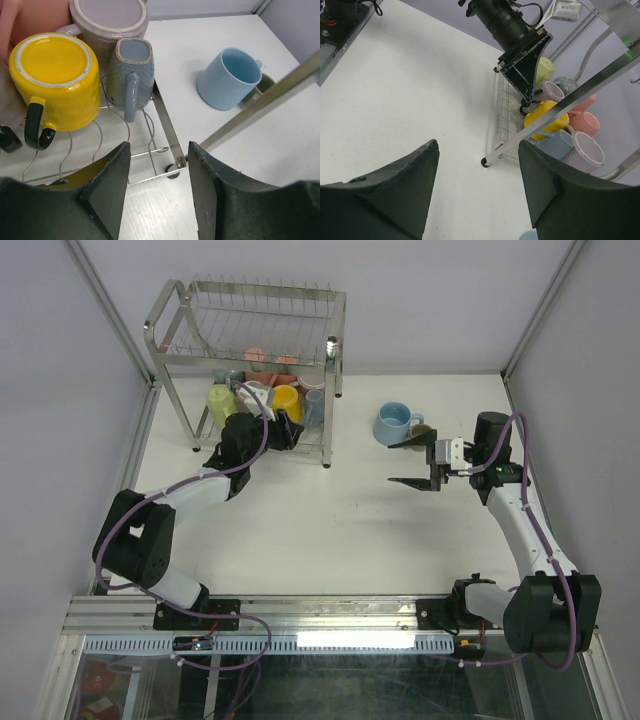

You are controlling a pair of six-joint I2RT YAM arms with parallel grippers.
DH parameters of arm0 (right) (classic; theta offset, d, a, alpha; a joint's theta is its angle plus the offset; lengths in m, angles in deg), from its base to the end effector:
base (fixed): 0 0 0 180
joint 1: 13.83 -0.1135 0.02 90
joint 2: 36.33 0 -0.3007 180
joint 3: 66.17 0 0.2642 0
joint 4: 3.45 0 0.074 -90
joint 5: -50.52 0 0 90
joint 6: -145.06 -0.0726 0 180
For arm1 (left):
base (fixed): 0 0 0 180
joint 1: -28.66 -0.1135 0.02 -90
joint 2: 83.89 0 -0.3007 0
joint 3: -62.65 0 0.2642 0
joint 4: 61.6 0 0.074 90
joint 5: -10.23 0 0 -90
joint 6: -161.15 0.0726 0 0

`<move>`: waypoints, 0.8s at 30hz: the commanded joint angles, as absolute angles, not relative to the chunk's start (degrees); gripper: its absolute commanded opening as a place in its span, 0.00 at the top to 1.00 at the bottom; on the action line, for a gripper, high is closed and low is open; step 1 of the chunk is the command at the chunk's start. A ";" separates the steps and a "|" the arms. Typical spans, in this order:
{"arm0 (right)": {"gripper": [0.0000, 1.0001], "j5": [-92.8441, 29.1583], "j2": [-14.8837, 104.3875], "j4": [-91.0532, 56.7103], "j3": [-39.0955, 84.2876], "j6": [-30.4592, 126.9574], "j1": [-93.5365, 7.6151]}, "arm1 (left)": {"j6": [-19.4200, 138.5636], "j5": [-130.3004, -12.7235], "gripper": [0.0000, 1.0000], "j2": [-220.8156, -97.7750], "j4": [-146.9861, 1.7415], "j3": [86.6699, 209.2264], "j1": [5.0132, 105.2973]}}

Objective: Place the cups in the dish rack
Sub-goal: Turn the cup upside down in the dish rack.

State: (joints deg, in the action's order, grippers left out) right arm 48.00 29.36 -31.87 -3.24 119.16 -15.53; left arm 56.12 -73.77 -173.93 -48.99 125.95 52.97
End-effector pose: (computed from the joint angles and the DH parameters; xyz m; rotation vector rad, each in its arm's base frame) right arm 0.2239 0.0792 0.3349 -1.4442 0.7925 0.7634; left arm 0.3595 -0.1707 0.2596 0.2254 1.8410 -0.5777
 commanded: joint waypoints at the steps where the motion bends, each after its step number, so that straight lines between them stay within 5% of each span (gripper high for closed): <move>1: 0.32 48.94 28.93 -30.29 -3.29 118.70 -15.06 | 56.11 -74.14 0.51 -167.45 -43.33 121.16 52.74; 7: 0.33 48.91 29.12 -30.20 -3.32 118.53 -14.90 | 55.40 -75.08 0.38 -158.86 -40.05 113.24 52.71; 16: 0.32 48.67 29.45 -29.85 -3.36 118.19 -14.56 | 49.82 -75.98 0.02 -147.74 -34.87 102.77 52.68; 24: 0.32 48.36 29.73 -29.45 -3.45 117.72 -14.03 | 46.27 -74.12 0.01 -141.42 -35.25 98.38 52.64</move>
